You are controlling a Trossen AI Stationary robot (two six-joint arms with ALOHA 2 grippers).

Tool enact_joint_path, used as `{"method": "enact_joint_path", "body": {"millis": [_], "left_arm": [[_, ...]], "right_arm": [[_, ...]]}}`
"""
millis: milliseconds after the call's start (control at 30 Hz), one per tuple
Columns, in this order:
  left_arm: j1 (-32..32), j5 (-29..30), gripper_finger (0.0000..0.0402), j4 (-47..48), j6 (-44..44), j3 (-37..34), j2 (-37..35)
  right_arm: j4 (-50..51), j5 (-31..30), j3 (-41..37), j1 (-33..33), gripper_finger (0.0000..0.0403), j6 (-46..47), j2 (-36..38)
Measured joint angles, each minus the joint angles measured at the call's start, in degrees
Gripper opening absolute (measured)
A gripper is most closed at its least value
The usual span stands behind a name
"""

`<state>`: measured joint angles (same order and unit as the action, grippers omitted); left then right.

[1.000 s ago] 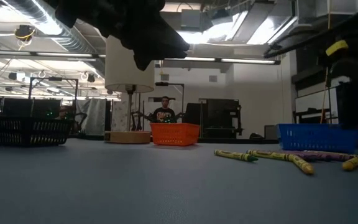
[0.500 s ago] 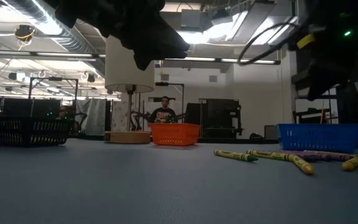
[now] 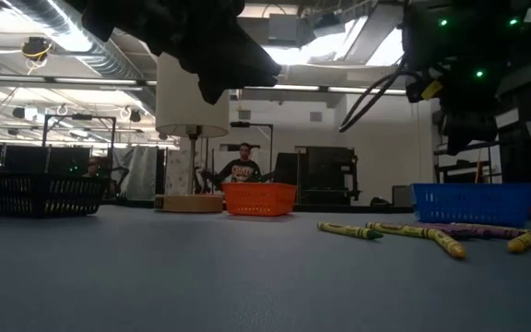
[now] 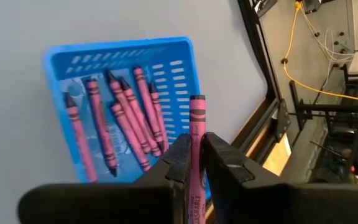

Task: Sort crayons
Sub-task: Put the violet crayon into the blue basket

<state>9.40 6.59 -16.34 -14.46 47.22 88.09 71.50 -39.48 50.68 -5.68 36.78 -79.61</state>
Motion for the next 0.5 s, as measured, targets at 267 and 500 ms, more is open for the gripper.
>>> {"method": "enact_joint_path", "body": {"millis": [267,500], "left_arm": [[0.01,0.0,0.0098,0.45,0.01,0.0,0.0],[0.01,0.02,0.0098,0.44,0.0,0.02,0.0]], "right_arm": [[-0.03,1.58,0.0,3.85,0.0041,-3.28,0.0],[-0.07,5.77,0.0,4.66,0.0096,-5.68,0.0]]}}
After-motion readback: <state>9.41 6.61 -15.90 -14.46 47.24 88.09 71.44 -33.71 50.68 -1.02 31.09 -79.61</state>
